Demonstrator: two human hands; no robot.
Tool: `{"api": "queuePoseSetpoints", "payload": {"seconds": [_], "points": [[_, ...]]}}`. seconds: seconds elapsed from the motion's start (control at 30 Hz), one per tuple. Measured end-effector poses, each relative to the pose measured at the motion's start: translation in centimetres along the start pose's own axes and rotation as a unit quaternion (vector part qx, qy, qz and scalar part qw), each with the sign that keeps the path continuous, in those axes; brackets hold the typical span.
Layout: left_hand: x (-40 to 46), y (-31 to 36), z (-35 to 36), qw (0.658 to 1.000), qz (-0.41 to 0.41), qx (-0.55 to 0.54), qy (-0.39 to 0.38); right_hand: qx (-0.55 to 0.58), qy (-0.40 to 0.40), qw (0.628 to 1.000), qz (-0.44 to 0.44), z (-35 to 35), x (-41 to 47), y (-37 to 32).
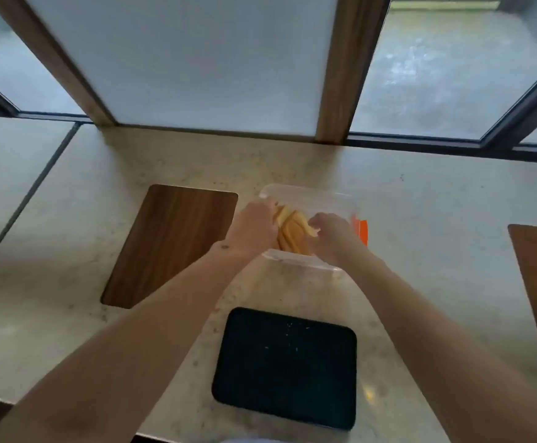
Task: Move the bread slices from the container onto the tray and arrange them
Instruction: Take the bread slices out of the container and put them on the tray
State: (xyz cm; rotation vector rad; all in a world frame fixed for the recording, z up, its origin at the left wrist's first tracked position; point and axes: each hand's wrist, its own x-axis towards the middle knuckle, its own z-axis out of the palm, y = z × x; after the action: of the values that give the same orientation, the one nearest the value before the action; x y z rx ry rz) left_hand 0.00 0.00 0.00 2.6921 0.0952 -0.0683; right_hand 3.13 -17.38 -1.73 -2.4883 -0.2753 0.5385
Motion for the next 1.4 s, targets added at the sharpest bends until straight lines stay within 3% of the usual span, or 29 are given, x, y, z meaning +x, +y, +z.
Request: {"api": "queuePoseSetpoints", "payload": {"seconds": [0.2,0.43,0.57,0.7,0.87,1.1,1.4], "points": [[3.5,0.6,0.6,0.965,0.135,0.212,-0.073,-0.052,-0.1,0.992,0.051,1.8,3.8,1.2],[5.7,0.5,1.4,0.928,0.131,0.306,-0.166,-0.069,-0.112,0.99,0.041,4.0,6.5,2.6],[6.7,0.5,2.1,0.914,0.141,0.334,-0.182,-0.045,-0.101,0.993,0.045,4.6,7.6,3.3],[7.0,0.2,2.7,0.937,0.098,0.287,-0.172,-0.044,-0.108,0.992,0.04,4.5,8.2,3.5],[7.0,0.9,3.0,0.947,0.022,0.268,-0.177,-0.068,-0.174,0.982,0.035,4.1,9.1,3.1],[7.0,2.5,4.1,0.955,0.006,0.261,-0.143,-0.114,-0.144,0.983,0.012,3.0,9.0,3.6],[7.7,3.5,4.9,0.985,-0.042,0.089,-0.139,-0.172,-0.092,0.981,-0.019,1.3,7.8,3.2]]}}
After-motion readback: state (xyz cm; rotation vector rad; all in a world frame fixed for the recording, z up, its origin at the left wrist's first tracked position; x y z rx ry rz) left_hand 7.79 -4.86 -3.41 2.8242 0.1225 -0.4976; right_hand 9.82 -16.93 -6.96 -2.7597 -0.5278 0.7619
